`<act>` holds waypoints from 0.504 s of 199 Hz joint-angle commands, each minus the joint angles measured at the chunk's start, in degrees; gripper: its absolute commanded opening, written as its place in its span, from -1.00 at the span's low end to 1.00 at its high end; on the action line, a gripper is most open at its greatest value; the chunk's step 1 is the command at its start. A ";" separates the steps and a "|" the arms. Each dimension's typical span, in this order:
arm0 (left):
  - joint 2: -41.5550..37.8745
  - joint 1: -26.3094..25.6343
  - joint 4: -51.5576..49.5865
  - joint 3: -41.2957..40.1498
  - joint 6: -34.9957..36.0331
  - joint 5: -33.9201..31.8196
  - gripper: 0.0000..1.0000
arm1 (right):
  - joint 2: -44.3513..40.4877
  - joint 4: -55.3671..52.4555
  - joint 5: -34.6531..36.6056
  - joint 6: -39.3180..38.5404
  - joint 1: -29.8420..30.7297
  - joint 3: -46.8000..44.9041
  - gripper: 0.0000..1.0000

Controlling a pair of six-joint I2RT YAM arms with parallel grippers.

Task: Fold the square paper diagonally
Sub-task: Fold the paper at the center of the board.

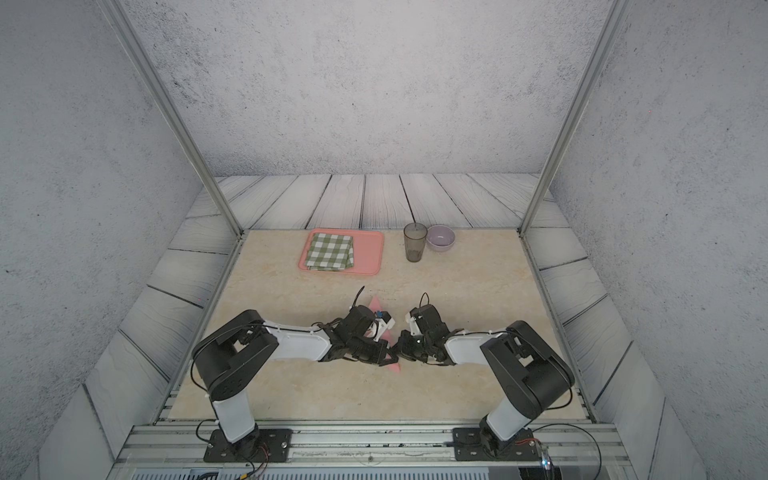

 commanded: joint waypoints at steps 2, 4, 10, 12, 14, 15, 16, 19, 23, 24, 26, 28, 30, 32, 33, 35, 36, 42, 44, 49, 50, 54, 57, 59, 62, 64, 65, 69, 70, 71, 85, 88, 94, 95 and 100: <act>2.01 -0.79 -0.29 1.85 -0.13 0.57 -1.00 | 3.36 -6.64 6.57 -0.25 -0.23 -2.18 -0.85; 2.18 -0.84 -0.30 1.78 -0.13 0.67 -1.00 | 3.33 -6.70 6.54 -0.25 -0.23 -2.22 -0.85; 2.72 -1.06 -0.26 1.68 -0.13 0.77 -1.00 | 3.36 -6.62 6.54 -0.25 -0.22 -2.18 -0.85; 2.82 -1.08 -0.27 1.63 -0.13 0.77 -1.00 | 3.33 -6.65 6.53 -0.25 -0.20 -2.11 -0.85; 2.97 -1.20 -0.31 1.57 -0.13 0.77 -1.00 | 3.36 -6.63 6.53 -0.23 -0.22 -2.13 -0.85; 3.06 -1.28 -0.34 1.58 -0.13 0.80 -1.00 | 3.37 -6.63 6.53 -0.24 -0.18 -2.11 -0.85; 3.14 -1.32 -0.35 1.58 -0.13 0.81 -1.00 | 3.37 -6.67 6.53 -0.25 -0.16 -2.10 -0.85; 3.41 -1.41 -0.36 1.51 -0.13 0.82 -1.00 | 3.36 -6.64 6.55 -0.25 -0.17 -2.04 -0.85; 3.78 -1.60 -0.41 1.37 -0.05 0.77 -1.00 | 3.36 -6.67 6.54 -0.25 -0.22 -2.00 -0.85; 3.86 -1.61 -0.39 1.35 -0.05 0.75 -1.00 | 3.37 -6.65 6.53 -0.25 -0.22 -2.00 -0.85; 3.98 -1.70 -0.37 1.28 -0.04 0.74 -1.00 | 3.33 -6.70 6.60 -0.25 -0.23 -1.93 -0.85; 4.14 -1.77 -0.36 1.25 0.00 0.74 -1.00 | 3.32 -6.71 6.61 -0.25 -0.18 -1.91 -0.85; 4.34 -1.81 -0.32 1.13 0.03 0.74 -1.00 | 3.29 -6.72 6.55 -0.25 -0.19 -1.84 -0.85; 4.50 -1.89 -0.28 1.08 0.00 0.69 -1.00 | 3.33 -6.78 6.56 -0.25 -0.22 -1.87 -0.85; 4.52 -1.93 -0.23 0.98 -0.02 0.72 -1.00 | 3.35 -6.84 6.54 -0.25 -0.22 -1.85 -0.85; 4.67 -1.96 -0.13 0.80 -0.04 0.67 -1.00 | 3.32 -6.90 6.58 -0.25 -0.20 -1.76 -0.85; 4.74 -1.97 -0.07 0.75 -0.04 0.61 -1.00 | 3.31 -6.94 6.55 -0.34 -0.22 -1.75 -0.85; 5.05 -2.22 0.34 0.23 -0.11 0.61 -1.00 | 3.33 -6.98 6.53 -0.25 -0.22 -1.57 -0.85; 5.13 -2.23 0.45 0.01 -0.13 0.60 -1.00 | 3.36 -7.05 6.53 -0.30 -0.22 -1.54 -0.85; 5.31 -2.39 0.80 -0.48 -0.13 0.41 -1.00 | 3.23 -7.24 6.53 -0.33 -0.19 -1.40 -0.85; 5.37 -2.40 0.92 -0.59 -0.17 0.40 -1.00 | 3.26 -7.24 6.53 -0.34 -0.21 -1.39 -0.85; 5.47 -2.37 1.12 -1.03 -0.22 0.41 -1.00 | 3.21 -7.37 6.57 -0.34 -0.23 -1.21 -0.85; 5.51 -2.38 1.32 -1.31 -0.22 0.32 -1.00 | 3.22 -7.46 6.55 -0.34 -0.19 -1.13 -0.85; 5.51 -2.38 1.38 -1.58 -0.28 0.30 -1.00 | 3.20 -7.50 6.58 -0.29 -0.22 -1.01 -0.85; 5.59 -2.34 1.52 -1.84 -0.30 0.30 -1.00 | 3.15 -7.58 6.54 -0.33 -0.23 -0.91 -0.85; 5.60 -2.39 1.60 -2.02 -0.31 0.30 -1.00 | 3.12 -7.66 6.53 -0.40 -0.23 -0.82 -0.85; 5.60 -2.36 1.68 -2.11 -0.31 0.25 -1.00 | 3.16 -7.72 6.53 -0.41 -0.23 -0.79 -0.85; 5.60 -2.35 1.79 -2.47 -0.29 0.21 -1.00 | 3.11 -7.85 6.53 -0.50 -0.23 -0.54 -0.85; 5.69 -2.38 1.81 -2.60 -0.30 0.21 -1.00 | 3.11 -7.94 6.57 -0.51 -0.23 -0.43 -0.85; 5.73 -2.40 1.87 -2.70 -0.30 0.21 -1.00 | 3.11 -7.99 6.55 -0.56 -0.27 -0.34 -0.85; 5.86 -2.45 1.94 -3.45 0.11 0.34 -1.00 | 3.20 -8.79 6.31 -0.90 -0.22 0.83 -0.84; 5.91 -2.41 2.08 -3.55 0.17 0.47 -1.00 | 3.20 -8.97 6.15 -0.99 -0.23 1.10 -0.84; 5.98 -2.43 2.17 -3.81 0.31 0.66 -1.00 | 3.14 -9.22 5.95 -1.20 -0.23 1.80 -0.84; 6.05 -2.42 2.22 -3.79 0.35 0.74 -1.00 | 3.17 -9.24 5.89 -1.25 -0.23 1.92 -0.84; 6.25 -2.41 2.40 -3.91 0.39 0.86 -1.00 | 3.11 -9.34 5.54 -1.48 -0.22 2.47 -0.83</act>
